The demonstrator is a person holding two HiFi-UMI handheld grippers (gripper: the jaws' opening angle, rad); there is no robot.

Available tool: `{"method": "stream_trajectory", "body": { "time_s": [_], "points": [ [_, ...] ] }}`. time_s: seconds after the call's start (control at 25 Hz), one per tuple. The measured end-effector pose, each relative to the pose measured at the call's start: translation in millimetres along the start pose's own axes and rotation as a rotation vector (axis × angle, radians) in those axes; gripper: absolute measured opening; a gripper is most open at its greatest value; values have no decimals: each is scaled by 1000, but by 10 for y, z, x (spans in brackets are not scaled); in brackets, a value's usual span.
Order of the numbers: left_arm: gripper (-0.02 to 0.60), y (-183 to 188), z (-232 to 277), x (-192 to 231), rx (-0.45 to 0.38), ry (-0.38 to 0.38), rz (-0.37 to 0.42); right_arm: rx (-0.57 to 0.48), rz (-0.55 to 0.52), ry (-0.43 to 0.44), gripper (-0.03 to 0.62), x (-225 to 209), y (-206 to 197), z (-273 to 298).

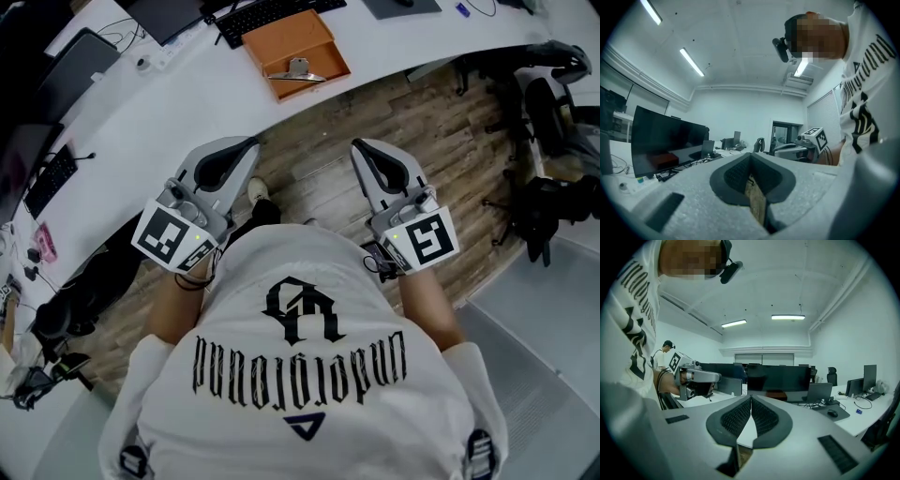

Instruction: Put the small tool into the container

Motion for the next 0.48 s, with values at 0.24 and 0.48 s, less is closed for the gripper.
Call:
{"method": "stream_trajectory", "body": {
  "time_s": [0.24,0.48],
  "points": [
    [12,-117,-18,-700,-6,11,-9,-6,14,30,17,123,-230,-598],
    [14,-317,-118,-1390,22,35,-18,-11,52,62,16,312,-520,-1149]
  ]
}}
Point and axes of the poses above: the fingertips, and each gripper's own axes: z forward along the fingers, x to its left, y out of its top, the point moved 7 cm from there along -z, backward along the fingers
